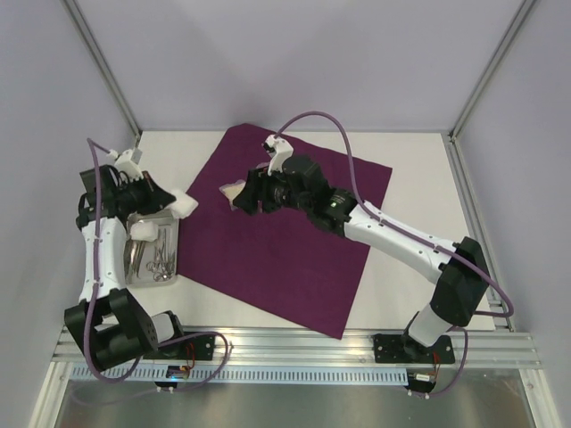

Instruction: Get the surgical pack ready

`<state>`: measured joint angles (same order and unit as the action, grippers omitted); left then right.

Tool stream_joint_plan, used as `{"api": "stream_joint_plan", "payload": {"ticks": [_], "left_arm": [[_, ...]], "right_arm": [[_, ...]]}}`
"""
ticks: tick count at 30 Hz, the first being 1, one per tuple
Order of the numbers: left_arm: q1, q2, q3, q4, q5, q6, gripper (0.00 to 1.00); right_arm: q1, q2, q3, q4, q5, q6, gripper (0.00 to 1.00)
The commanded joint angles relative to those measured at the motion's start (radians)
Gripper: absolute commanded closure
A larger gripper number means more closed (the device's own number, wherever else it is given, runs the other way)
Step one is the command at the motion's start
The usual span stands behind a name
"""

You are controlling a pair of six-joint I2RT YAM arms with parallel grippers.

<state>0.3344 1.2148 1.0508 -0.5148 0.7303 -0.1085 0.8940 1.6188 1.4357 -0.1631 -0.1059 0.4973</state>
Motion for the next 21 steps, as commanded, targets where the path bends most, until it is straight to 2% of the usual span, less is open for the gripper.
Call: {"api": "stream_joint_plan", "payload": {"ticks": [1, 5, 9, 12, 15, 19, 21], "left_arm": [[0.092, 0.012, -0.077, 0.042, -0.098, 0.019, 1.0], [0.256, 0.057, -0.138, 0.104, -0.04, 0.041, 1.0], [0.403, 0.208, -0.118, 0.119, 0.085, 0.069, 1.0], [0.42, 0.3, -0.101, 0.096, 0.153, 0.096, 1.0], [0.42, 0.324, -0.144, 0.154, 0.185, 0.081, 1.0], [0.42, 0.334, -0.181, 0.278, 0.185, 0.015, 1.0], [0.42, 0.331, -0.204, 0.329, 0.207, -0.071, 1.0]], "right_arm": [[-0.001, -0.027, -0.012, -0.039, 0.018, 0.023, 0.34], [-0.001, -0.002, -0.005, -0.055, 0.017, 0.056, 0.35], [0.0, 0.024, 0.023, -0.078, 0.031, 0.07, 0.36], [0.0, 0.049, 0.058, -0.105, 0.041, 0.072, 0.36], [0.0, 0.072, 0.083, -0.136, 0.049, 0.064, 0.37], [0.0, 0.095, 0.118, -0.164, 0.058, 0.058, 0.37], [0.002, 0.113, 0.134, -0.176, 0.06, 0.053, 0.37]]}}
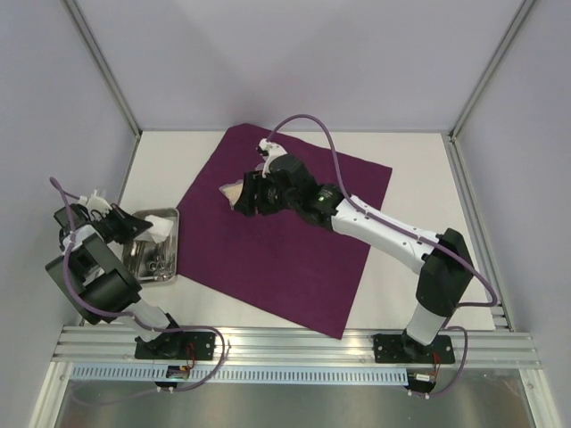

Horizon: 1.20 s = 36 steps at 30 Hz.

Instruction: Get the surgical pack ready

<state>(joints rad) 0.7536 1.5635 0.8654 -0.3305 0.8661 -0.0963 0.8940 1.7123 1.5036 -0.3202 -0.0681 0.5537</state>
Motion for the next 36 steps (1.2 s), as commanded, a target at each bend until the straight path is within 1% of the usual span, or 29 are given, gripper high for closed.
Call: {"api": "stream_joint_plan", "payload": {"ticks": [1, 2, 3, 5, 6, 8, 9, 13, 15, 18, 20, 21, 24, 26, 29, 33, 36], "left_arm": [[0.001, -0.022, -0.032, 0.213, 0.073, -0.117, 1.0], [0.001, -0.037, -0.048, 0.249, 0.061, -0.181, 1.0], [0.001, -0.046, -0.089, 0.322, 0.045, -0.209, 1.0], [0.001, -0.059, -0.132, 0.405, -0.005, -0.265, 1.0], [0.003, -0.059, -0.164, 0.459, -0.015, -0.278, 1.0], [0.001, -0.054, -0.184, 0.493, -0.036, -0.301, 1.0], [0.001, -0.046, -0.204, 0.536, -0.038, -0.331, 1.0], [0.001, -0.023, -0.223, 0.588, -0.01, -0.378, 1.0], [0.0, -0.014, -0.239, 0.626, -0.01, -0.385, 1.0], [0.001, -0.01, -0.256, 0.639, -0.012, -0.39, 1.0], [0.0, -0.002, -0.269, 0.682, -0.022, -0.416, 1.0], [0.0, 0.006, -0.284, 0.741, -0.022, -0.436, 1.0], [0.0, 0.053, -0.29, 0.829, 0.036, -0.522, 1.0], [0.0, 0.069, -0.289, 0.831, 0.05, -0.531, 1.0], [0.0, 0.075, -0.296, 0.799, 0.03, -0.485, 1.0], [-0.002, 0.052, -0.286, 0.682, -0.016, -0.386, 1.0], [-0.007, 0.029, -0.281, 0.635, -0.038, -0.324, 1.0]], "right_arm": [[0.0, 0.027, 0.073, -0.026, 0.019, -0.005, 0.38], [0.0, 0.039, 0.087, -0.033, 0.021, -0.005, 0.38], [0.0, 0.044, 0.093, -0.04, 0.021, -0.008, 0.38], [0.002, 0.055, 0.105, -0.046, 0.017, -0.012, 0.38], [0.0, 0.056, 0.109, -0.051, 0.021, -0.017, 0.38], [0.0, 0.061, 0.115, -0.057, 0.022, -0.031, 0.38], [0.0, 0.063, 0.122, -0.063, 0.025, -0.037, 0.38], [0.0, 0.07, 0.133, -0.079, 0.028, -0.052, 0.38], [0.002, 0.072, 0.135, -0.079, 0.024, -0.058, 0.38], [0.0, 0.075, 0.132, -0.077, 0.018, -0.066, 0.38], [0.002, 0.076, 0.132, -0.076, 0.016, -0.067, 0.38], [0.002, 0.078, 0.132, -0.076, 0.016, -0.067, 0.38], [0.0, 0.078, 0.132, -0.076, 0.013, -0.072, 0.38], [0.0, 0.078, 0.135, -0.079, 0.011, -0.074, 0.38], [0.0, 0.076, 0.135, -0.082, 0.017, -0.08, 0.38], [-0.001, 0.076, 0.138, -0.083, 0.021, -0.083, 0.38], [-0.003, 0.081, 0.144, -0.08, 0.011, -0.084, 0.38]]}}
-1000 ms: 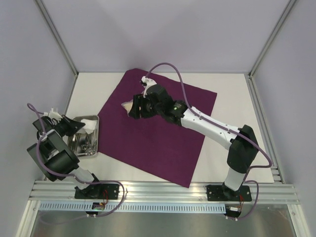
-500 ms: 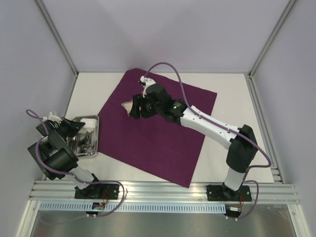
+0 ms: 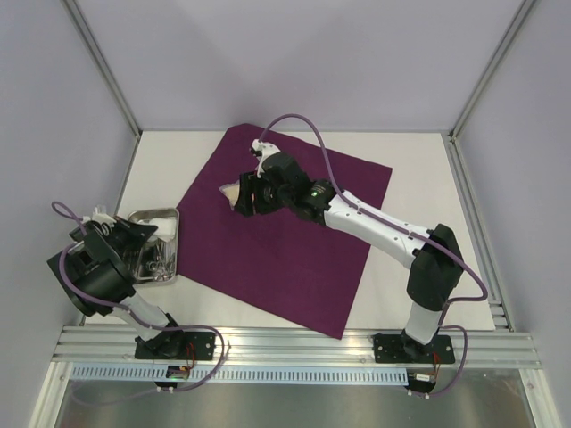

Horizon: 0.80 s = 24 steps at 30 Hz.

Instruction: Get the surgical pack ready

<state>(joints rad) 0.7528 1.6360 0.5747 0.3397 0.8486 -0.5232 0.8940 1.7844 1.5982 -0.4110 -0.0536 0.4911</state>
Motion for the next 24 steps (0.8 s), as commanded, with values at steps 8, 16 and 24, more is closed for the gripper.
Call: {"api": "stream_joint_plan", "payload": {"ticks": [8, 16, 24], "left_arm": [[-0.023, -0.047, 0.082, -0.202, -0.022, 0.204, 0.66], [-0.033, -0.172, 0.114, -0.382, -0.054, 0.291, 0.5], [-0.049, -0.335, 0.143, -0.507, -0.062, 0.396, 0.73]], "right_arm": [[-0.003, 0.006, 0.059, 0.008, -0.012, -0.025, 0.38], [-0.003, -0.017, 0.054, 0.012, -0.011, -0.032, 0.37], [-0.003, -0.036, 0.034, 0.02, -0.017, -0.031, 0.37]]}}
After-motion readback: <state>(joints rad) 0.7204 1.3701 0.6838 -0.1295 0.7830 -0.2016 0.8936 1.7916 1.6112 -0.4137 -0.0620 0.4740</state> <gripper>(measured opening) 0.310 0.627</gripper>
